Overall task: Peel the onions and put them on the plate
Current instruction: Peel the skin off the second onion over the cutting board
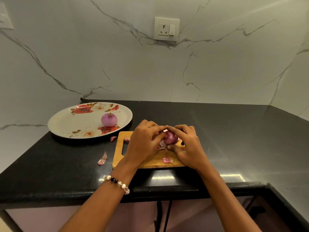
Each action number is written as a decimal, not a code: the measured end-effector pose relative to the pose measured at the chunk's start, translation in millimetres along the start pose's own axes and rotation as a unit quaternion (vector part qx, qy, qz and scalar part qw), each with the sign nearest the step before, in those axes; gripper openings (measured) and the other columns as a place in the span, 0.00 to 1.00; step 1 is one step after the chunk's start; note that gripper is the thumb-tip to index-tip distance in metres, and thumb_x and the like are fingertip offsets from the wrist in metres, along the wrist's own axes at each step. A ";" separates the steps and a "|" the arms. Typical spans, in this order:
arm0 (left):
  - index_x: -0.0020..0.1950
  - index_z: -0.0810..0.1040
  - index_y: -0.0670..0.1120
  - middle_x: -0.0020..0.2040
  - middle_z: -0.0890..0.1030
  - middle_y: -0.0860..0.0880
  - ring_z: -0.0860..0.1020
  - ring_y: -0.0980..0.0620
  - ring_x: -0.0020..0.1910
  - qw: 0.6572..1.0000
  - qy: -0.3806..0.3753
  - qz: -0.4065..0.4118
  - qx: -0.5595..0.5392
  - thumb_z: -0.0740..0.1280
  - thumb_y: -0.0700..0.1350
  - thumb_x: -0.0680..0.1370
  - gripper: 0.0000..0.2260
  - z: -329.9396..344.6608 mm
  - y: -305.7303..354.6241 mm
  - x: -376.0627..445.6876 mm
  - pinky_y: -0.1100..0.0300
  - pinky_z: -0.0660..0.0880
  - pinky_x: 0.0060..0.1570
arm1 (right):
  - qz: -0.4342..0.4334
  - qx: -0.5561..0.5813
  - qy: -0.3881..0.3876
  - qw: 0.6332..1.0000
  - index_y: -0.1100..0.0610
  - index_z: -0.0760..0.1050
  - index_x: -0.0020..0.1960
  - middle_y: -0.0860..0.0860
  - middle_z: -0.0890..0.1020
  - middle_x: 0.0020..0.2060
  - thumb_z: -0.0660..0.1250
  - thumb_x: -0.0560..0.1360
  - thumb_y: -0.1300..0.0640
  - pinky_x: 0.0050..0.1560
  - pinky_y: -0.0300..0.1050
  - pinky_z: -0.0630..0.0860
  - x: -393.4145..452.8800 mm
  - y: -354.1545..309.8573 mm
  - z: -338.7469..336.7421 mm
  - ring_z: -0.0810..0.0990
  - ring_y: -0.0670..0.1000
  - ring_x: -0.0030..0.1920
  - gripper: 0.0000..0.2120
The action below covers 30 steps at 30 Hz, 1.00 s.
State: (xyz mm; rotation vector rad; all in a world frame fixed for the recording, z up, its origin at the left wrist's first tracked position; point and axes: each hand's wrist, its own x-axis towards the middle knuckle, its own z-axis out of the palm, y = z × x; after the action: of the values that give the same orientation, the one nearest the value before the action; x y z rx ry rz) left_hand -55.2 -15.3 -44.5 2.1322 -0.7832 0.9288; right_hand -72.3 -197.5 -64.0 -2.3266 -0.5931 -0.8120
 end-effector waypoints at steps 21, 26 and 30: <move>0.40 0.82 0.44 0.36 0.82 0.48 0.79 0.50 0.37 0.979 0.020 0.060 0.192 0.60 0.52 0.76 0.16 1.9 9.5 1.0 0.55 0.73 0.38 | 0.006 0.078 -0.013 0.997 0.55 0.72 0.70 0.50 0.75 0.64 0.69 0.68 0.66 0.61 0.56 0.76 -0.3 -4.4 -3.1 0.74 0.52 0.64 0.30; 0.40 0.82 0.44 0.36 0.82 0.48 0.78 0.50 0.36 0.980 0.021 0.048 0.191 0.65 0.50 0.74 0.11 3.5 8.2 1.2 0.55 0.72 0.38 | -0.002 0.070 -0.028 0.997 0.54 0.72 0.70 0.50 0.75 0.64 0.71 0.69 0.68 0.64 0.42 0.74 -0.5 -5.2 -4.9 0.73 0.51 0.64 0.31; 0.41 0.81 0.43 0.37 0.81 0.48 0.77 0.52 0.37 0.994 0.026 0.005 0.109 0.67 0.46 0.73 0.07 3.2 6.7 0.6 0.58 0.72 0.38 | -0.007 0.078 -0.025 0.997 0.53 0.72 0.70 0.49 0.75 0.64 0.71 0.69 0.69 0.59 0.36 0.74 -0.7 -4.2 -4.4 0.74 0.51 0.64 0.31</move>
State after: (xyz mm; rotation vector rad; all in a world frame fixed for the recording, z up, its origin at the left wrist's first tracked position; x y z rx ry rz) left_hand -58.5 -21.9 -43.4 2.2823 -0.6944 1.1158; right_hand -77.0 -197.5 -60.0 -2.2070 -0.6705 -0.6893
